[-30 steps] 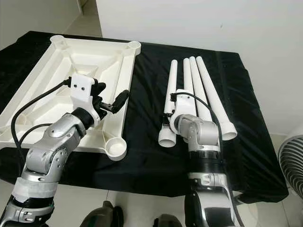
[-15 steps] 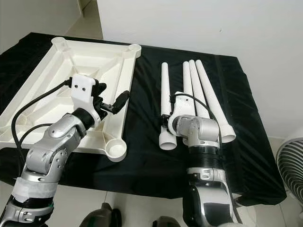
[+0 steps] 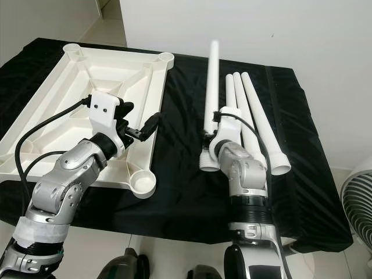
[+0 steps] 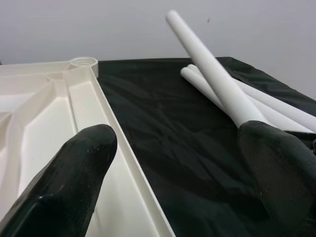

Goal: Building children table

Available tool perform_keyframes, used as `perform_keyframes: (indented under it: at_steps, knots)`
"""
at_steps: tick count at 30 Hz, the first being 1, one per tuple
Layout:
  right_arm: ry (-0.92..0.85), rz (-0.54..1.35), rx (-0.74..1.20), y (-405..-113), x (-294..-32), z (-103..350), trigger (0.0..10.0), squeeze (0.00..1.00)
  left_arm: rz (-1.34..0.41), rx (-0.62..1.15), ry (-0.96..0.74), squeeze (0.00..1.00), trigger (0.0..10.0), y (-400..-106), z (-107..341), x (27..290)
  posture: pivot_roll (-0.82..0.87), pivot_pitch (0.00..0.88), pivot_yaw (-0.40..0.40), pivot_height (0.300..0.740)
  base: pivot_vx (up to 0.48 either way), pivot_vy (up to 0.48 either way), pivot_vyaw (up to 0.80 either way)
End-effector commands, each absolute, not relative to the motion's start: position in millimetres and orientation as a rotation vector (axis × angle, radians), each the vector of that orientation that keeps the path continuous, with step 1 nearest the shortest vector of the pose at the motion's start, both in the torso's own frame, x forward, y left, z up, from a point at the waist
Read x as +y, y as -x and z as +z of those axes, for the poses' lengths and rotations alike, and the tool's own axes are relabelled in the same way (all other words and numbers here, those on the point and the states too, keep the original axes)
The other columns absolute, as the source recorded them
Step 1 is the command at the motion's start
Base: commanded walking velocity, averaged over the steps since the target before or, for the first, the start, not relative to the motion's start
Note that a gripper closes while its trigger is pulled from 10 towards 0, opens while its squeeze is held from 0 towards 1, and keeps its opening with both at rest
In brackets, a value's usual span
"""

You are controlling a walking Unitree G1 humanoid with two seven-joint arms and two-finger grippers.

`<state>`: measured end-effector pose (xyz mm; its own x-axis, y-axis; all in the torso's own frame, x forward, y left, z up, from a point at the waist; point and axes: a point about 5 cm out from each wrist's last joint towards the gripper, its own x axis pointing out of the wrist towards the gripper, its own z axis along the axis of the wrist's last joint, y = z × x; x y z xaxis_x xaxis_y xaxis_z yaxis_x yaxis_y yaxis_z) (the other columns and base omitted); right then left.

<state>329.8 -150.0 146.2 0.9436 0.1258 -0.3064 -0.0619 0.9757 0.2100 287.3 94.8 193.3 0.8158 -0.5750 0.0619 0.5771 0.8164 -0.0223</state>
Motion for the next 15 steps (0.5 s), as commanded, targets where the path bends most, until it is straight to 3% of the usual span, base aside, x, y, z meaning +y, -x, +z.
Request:
perform_keyframes:
  at_steps: [1,5,10,15]
  knots:
    - [-0.278,0.187,0.228,-327.1,-145.3,156.3,10.0,0.00,-0.834,-0.047,0.044,0.00,10.0,-281.4,195.0,82.4,-0.02,0.024,-0.008,0.740,0.000,0.000,0.00]
    - [-0.460,0.401,0.042,-316.7,-137.4,175.5,10.0,0.00,-0.916,-0.053,0.081,0.00,10.0,-281.4,204.4,76.3,-0.02,0.025,-0.005,0.740,0.000,0.000,0.00]
    - [-0.367,0.597,-0.103,-304.0,-124.1,188.5,10.0,0.00,-1.021,-0.085,0.250,0.00,10.0,-289.2,233.3,74.4,-0.02,0.020,-0.004,0.740,0.000,0.000,0.00]
    - [-0.299,0.695,-0.151,-297.3,-118.1,189.1,10.0,0.00,-1.055,-0.091,0.258,0.00,10.0,-296.2,242.4,74.9,-0.02,0.019,-0.003,0.740,0.000,0.000,0.00]
